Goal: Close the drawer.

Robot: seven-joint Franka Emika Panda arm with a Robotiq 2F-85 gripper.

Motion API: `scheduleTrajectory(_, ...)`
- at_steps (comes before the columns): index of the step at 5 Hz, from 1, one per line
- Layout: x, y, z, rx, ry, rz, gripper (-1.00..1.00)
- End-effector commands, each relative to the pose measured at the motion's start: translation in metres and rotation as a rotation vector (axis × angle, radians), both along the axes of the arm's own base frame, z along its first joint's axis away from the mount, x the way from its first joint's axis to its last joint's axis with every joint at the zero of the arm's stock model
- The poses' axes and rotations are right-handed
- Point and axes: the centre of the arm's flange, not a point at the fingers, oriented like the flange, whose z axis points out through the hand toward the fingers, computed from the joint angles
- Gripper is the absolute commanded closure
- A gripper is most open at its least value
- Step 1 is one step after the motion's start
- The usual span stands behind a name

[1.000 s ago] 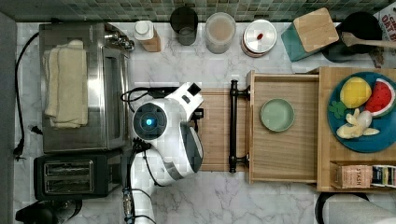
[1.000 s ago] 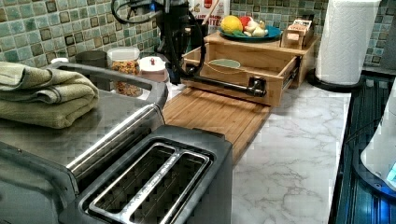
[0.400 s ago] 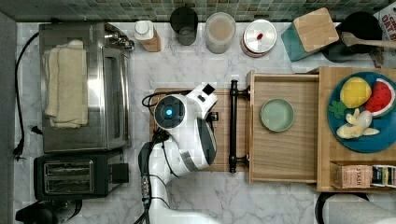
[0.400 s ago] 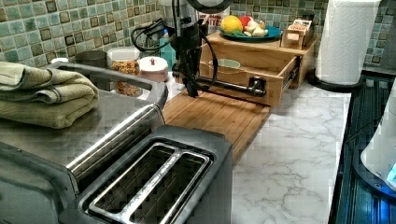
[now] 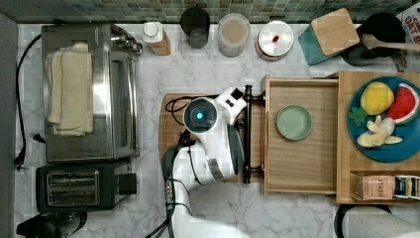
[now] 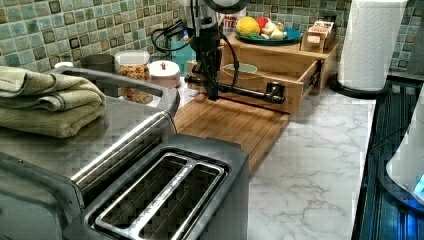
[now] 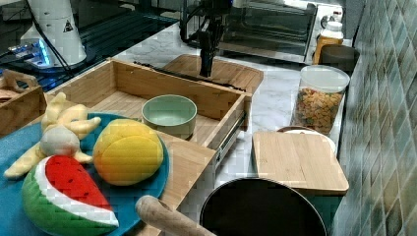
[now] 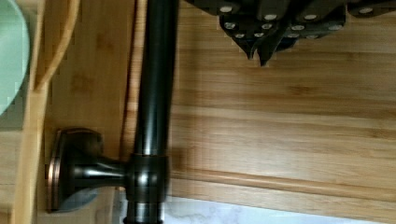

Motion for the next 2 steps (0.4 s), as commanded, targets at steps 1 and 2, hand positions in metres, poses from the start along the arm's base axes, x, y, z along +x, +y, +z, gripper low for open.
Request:
scheduleTrajectory(1,0.011,-0.130,0.042,0.059,-0.111,-0.105,1.00)
scheduleTrajectory(2,0.002,-0.167,0.038,0.065,-0.128,-0.101,1.00)
